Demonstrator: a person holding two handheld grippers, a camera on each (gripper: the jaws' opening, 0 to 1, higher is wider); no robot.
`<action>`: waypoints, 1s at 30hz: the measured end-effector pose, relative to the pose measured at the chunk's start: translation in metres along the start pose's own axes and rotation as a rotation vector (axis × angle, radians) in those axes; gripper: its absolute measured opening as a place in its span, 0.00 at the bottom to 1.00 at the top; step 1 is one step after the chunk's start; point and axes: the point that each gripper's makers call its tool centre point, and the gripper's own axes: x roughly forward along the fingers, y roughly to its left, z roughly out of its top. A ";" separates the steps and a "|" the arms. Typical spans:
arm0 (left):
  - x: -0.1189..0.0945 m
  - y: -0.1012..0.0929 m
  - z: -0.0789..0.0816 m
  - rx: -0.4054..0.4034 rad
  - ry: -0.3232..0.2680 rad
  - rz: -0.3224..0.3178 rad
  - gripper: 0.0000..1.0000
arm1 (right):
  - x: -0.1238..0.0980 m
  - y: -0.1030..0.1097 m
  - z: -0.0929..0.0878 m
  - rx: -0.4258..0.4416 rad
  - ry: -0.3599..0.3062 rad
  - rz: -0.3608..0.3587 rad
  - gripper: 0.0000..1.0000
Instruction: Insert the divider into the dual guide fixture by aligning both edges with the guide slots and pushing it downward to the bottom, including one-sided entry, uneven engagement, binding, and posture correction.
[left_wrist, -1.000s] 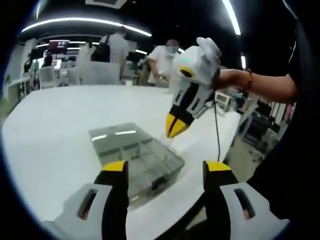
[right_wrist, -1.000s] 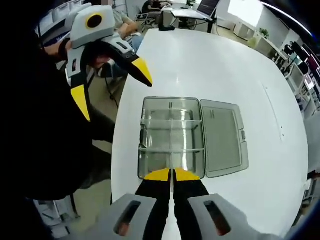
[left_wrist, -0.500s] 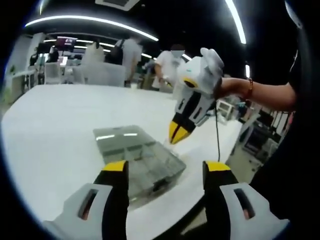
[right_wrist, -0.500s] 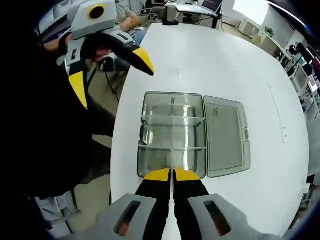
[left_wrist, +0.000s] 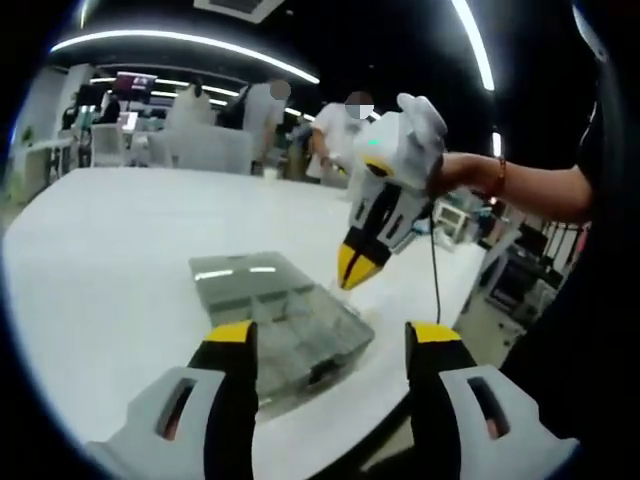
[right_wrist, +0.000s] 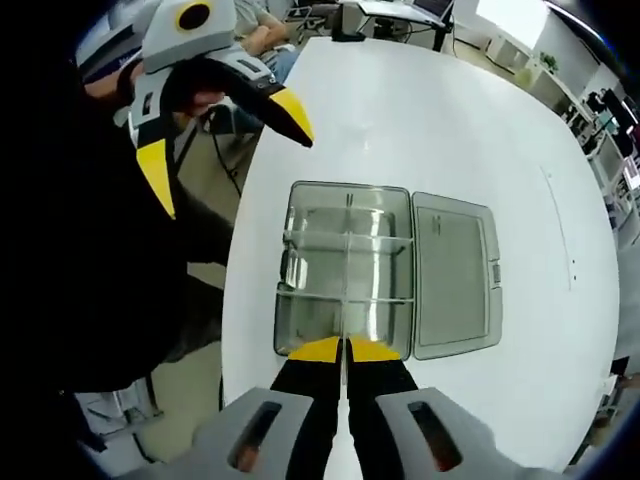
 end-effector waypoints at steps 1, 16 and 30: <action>-0.001 0.000 0.000 -0.001 -0.002 0.001 0.58 | 0.000 0.001 0.000 0.032 -0.001 0.015 0.00; -0.010 0.003 -0.005 -0.023 -0.007 0.030 0.58 | 0.015 -0.001 -0.006 0.035 0.010 0.027 0.00; -0.016 0.006 -0.008 -0.031 -0.001 0.051 0.58 | 0.028 -0.001 -0.010 0.042 0.031 0.039 0.00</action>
